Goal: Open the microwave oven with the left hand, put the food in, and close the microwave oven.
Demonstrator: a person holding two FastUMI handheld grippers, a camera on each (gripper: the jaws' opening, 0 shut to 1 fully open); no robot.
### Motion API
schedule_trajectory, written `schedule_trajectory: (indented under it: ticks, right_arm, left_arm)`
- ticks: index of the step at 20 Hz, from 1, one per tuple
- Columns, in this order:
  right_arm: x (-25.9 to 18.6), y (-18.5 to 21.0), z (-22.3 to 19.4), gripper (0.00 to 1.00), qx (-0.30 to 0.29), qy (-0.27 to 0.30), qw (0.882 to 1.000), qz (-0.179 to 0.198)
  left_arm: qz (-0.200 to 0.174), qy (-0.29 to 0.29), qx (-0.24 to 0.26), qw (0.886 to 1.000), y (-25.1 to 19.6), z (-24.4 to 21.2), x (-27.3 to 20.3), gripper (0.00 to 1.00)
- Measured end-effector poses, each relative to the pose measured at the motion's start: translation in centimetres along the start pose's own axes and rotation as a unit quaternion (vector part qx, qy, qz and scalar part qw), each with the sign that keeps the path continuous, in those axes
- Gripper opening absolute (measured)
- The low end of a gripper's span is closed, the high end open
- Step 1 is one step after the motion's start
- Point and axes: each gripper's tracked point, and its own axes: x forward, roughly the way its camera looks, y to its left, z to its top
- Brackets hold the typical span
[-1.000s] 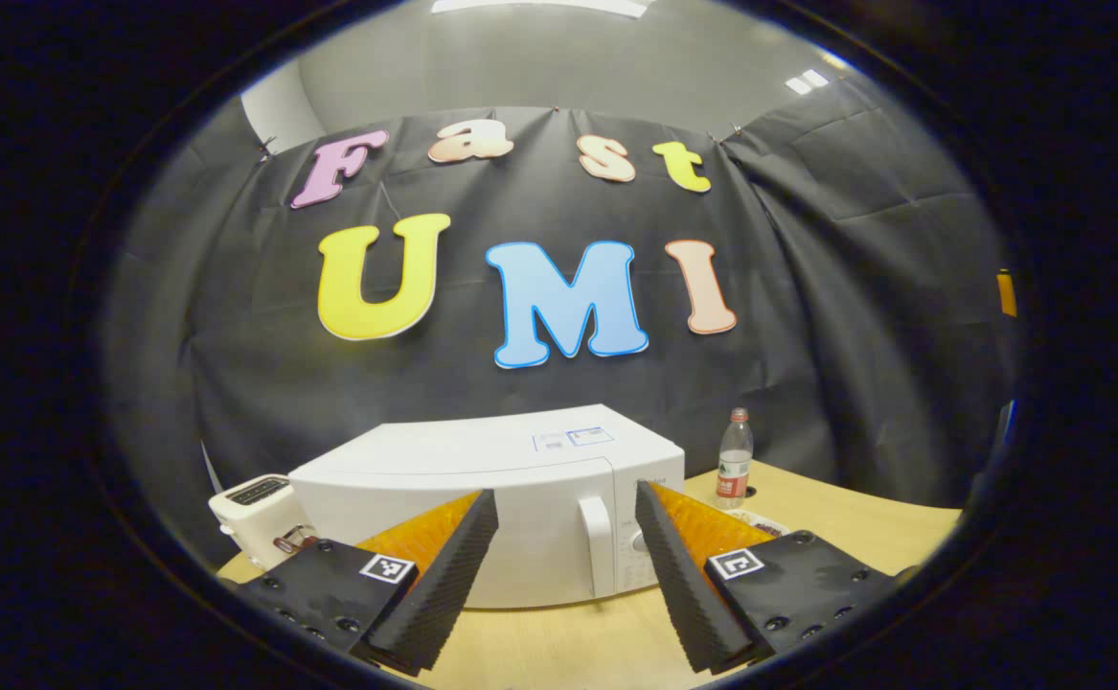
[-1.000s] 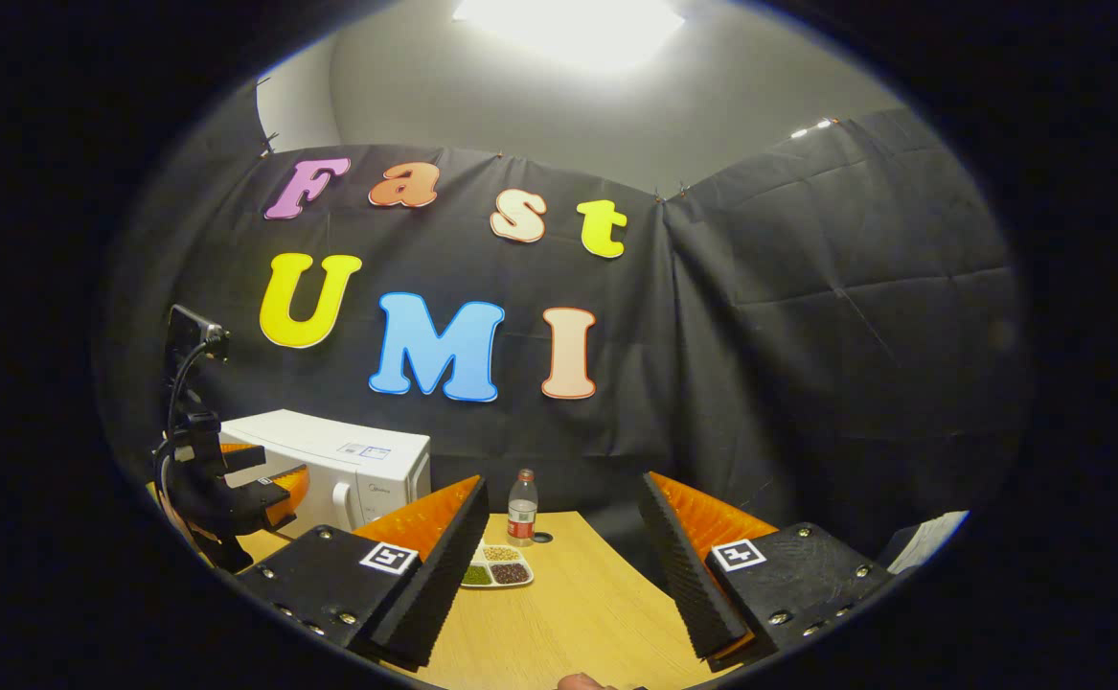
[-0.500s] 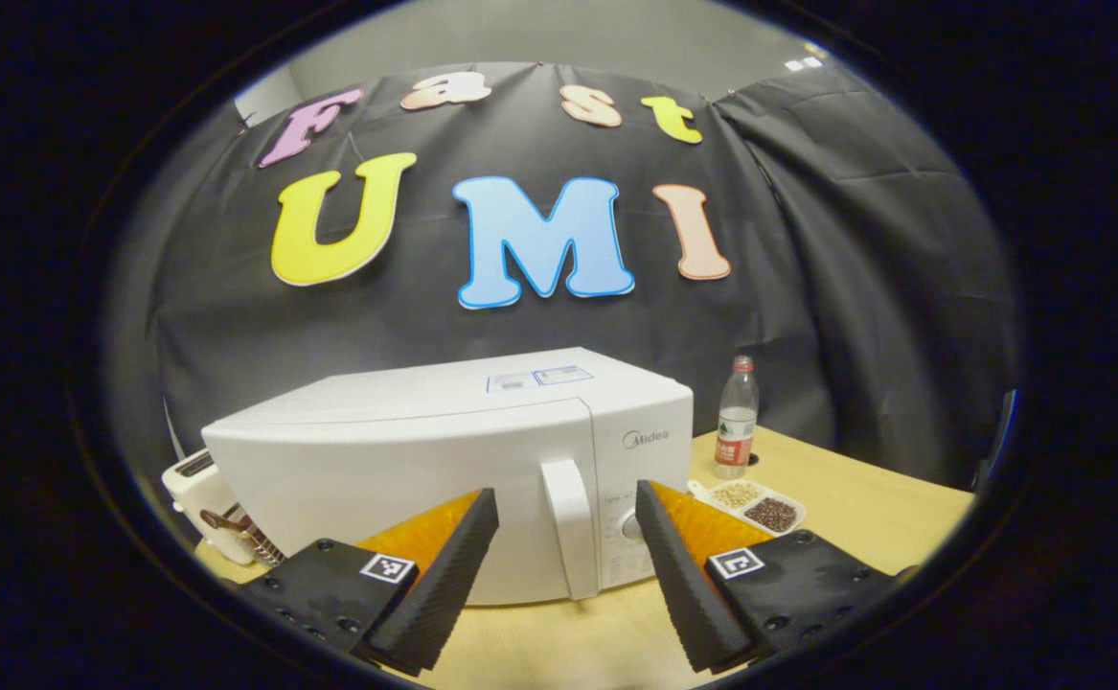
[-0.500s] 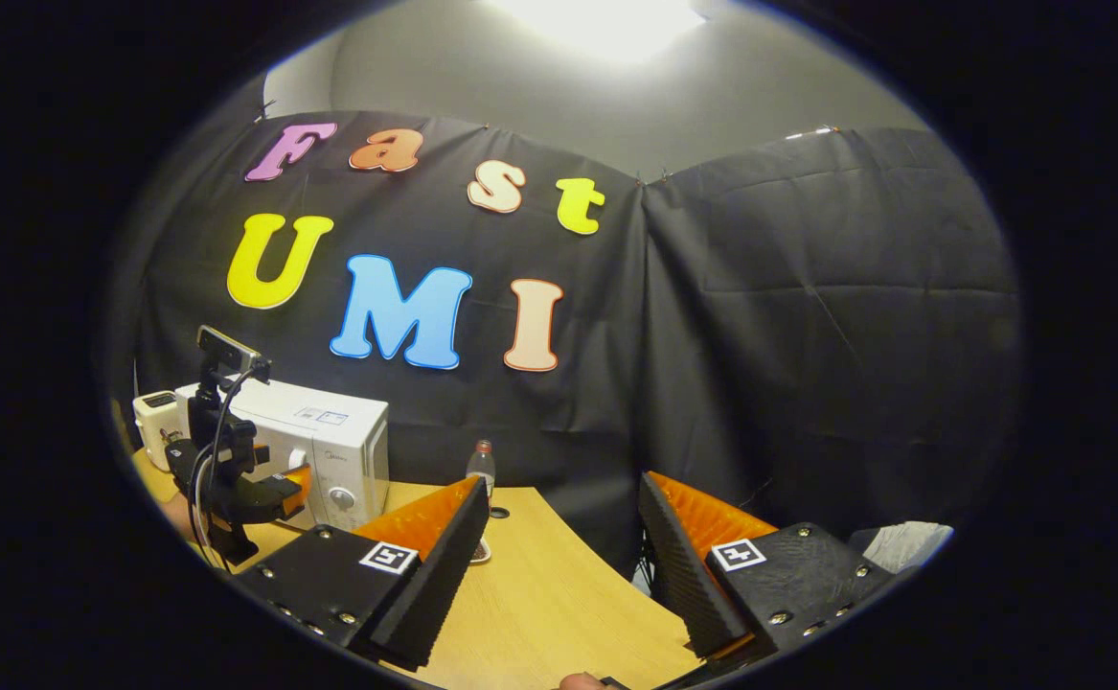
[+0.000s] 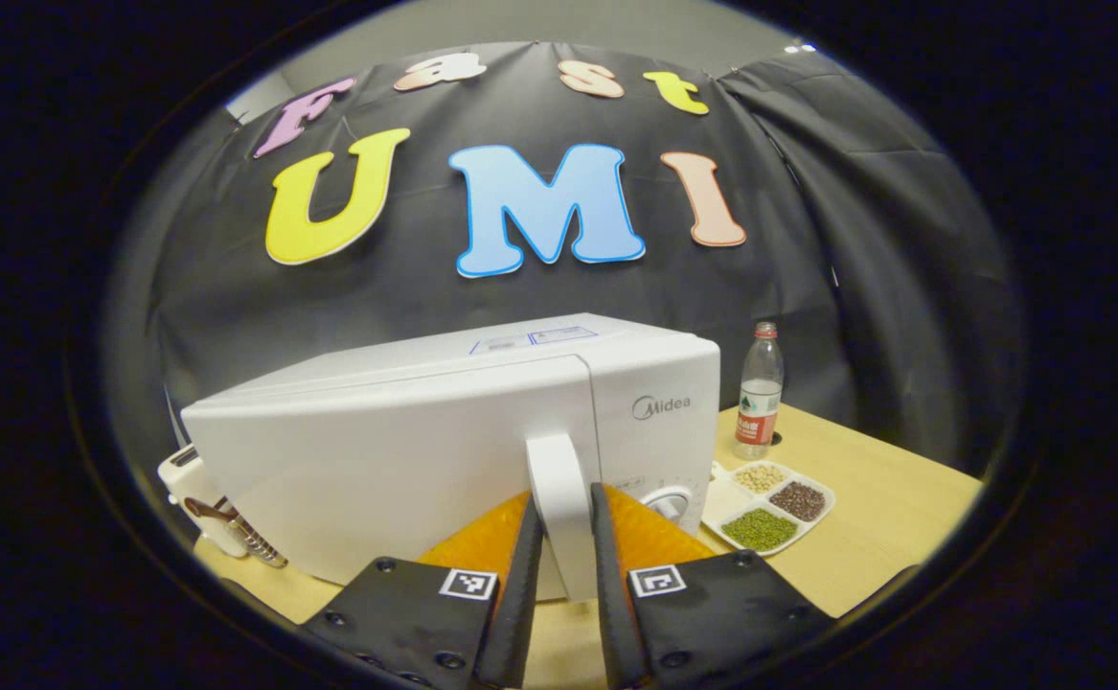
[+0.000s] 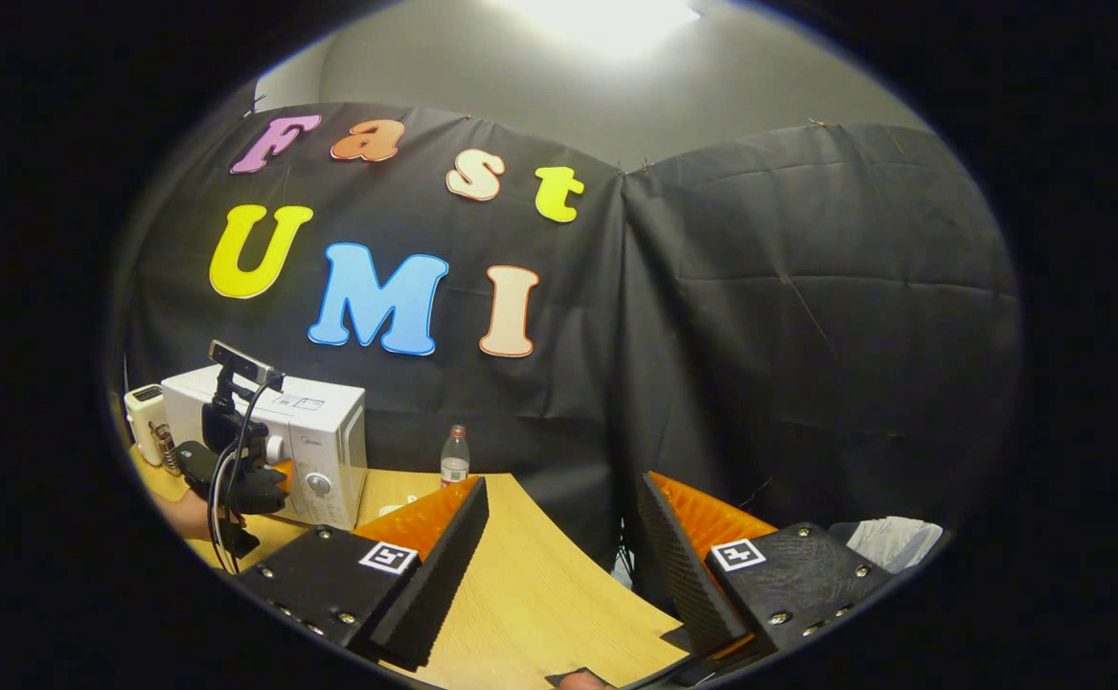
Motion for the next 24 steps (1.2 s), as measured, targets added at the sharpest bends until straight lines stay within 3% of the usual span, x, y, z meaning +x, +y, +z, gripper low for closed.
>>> schedule_trajectory:
  ticks: [2,3,4,6,9,12,13,15,19,24]
  right_arm:
    - [-0.2,-0.3,0.0,0.95,0.001,0.001,1.000,0.001]
    - [-0.3,-0.4,0.1,0.95,0.002,0.001,1.000,0.002]
    - [-0.4,-0.5,0.0,0.95,0.003,0.002,1.000,0.004]
    - [-0.7,-0.8,-0.1,0.95,0.006,0.002,1.000,0.006]
    - [-1.0,-0.9,-0.2,0.95,0.010,0.000,1.000,0.015]
    - [-0.8,-1.0,-0.3,0.95,0.016,0.000,0.999,0.029]
    - [-0.8,-1.0,0.0,0.96,0.018,-0.003,0.999,0.034]
    - [-0.6,-0.8,0.4,0.96,0.026,-0.011,0.998,0.047]
    - [-0.7,0.1,1.0,0.95,0.028,-0.029,0.996,0.084]
    - [-2.4,1.1,1.3,0.95,0.039,-0.047,0.988,0.142]
  left_arm:
    - [0.000,0.004,-0.008,1.000,0.0,0.0,-0.4,0.31]
    - [0.005,0.006,-0.007,1.000,0.0,-0.1,-0.3,0.34]
    - [0.011,0.009,-0.003,1.000,0.0,0.0,-0.4,0.24]
    - [0.016,0.011,-0.005,1.000,0.0,0.1,-0.5,0.20]
    - [0.003,0.027,-0.022,0.999,0.0,0.0,-0.7,0.11]
    - [0.004,0.037,-0.024,0.999,0.1,-0.1,-1.2,0.10]
    - [0.009,0.047,-0.037,0.998,0.0,-0.8,-2.6,0.10]
    - [0.002,0.014,-0.026,1.000,0.1,-0.2,-4.9,0.10]
    - [-0.015,0.032,-0.026,0.999,0.6,-1.4,-8.1,0.10]
    - [0.019,0.037,-0.036,0.998,2.2,-2.4,-13.7,0.10]
